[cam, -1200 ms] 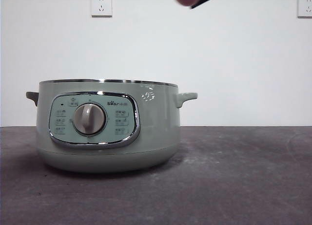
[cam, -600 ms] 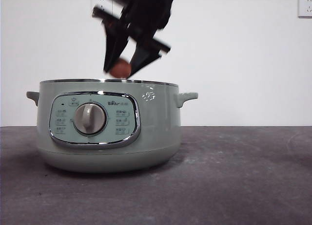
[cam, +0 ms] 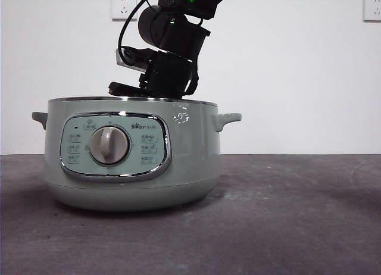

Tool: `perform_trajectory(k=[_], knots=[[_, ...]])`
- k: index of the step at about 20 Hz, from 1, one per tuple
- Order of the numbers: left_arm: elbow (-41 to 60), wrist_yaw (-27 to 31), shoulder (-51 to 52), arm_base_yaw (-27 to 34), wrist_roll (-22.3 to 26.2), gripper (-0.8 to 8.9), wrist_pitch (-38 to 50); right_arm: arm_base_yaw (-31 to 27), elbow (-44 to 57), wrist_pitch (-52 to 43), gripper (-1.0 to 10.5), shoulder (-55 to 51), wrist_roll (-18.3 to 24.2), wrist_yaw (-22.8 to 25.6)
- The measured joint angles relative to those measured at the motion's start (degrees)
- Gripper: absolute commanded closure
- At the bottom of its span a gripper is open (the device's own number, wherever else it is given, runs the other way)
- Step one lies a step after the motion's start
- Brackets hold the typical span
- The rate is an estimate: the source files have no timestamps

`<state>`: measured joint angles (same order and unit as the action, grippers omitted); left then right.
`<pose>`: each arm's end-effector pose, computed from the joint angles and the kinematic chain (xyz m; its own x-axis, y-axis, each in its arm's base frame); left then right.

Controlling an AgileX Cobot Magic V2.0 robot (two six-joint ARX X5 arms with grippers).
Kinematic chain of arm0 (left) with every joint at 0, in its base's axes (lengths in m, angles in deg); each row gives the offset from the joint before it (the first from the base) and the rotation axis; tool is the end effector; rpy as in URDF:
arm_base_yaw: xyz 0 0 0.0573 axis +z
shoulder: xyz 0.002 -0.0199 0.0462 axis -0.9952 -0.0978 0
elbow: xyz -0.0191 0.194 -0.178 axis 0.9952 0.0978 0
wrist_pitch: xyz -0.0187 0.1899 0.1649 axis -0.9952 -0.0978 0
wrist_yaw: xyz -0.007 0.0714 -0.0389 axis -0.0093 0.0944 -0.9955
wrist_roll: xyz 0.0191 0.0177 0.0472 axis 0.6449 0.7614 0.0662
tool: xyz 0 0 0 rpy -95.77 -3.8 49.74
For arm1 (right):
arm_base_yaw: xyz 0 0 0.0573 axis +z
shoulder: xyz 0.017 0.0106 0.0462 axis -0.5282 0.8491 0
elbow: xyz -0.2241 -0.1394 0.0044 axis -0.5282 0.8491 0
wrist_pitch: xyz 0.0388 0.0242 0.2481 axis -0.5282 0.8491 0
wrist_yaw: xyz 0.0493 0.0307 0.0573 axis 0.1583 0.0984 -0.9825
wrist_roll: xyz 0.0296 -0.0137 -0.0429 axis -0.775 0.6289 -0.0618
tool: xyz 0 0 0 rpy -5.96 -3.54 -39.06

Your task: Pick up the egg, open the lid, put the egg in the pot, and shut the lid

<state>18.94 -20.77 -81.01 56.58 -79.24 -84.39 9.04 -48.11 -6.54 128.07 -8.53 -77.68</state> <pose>0.0956 -0.0366 0.4118 0.9871 -0.0433 -0.1540 0.0577 0.9942 0.0904 0.3624 0.3190 0.2211 0.2637 0.3910 -0.8818 -0.7752 0.6300 0.0476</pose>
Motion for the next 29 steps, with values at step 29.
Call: perform_trajectory(k=[29], knots=[[0.0,-23.9,-32.3,-0.4,-2.6,8.22,16.7,-5.6,-0.2,17.1,5.7,-40.6,-7.3,18.0]])
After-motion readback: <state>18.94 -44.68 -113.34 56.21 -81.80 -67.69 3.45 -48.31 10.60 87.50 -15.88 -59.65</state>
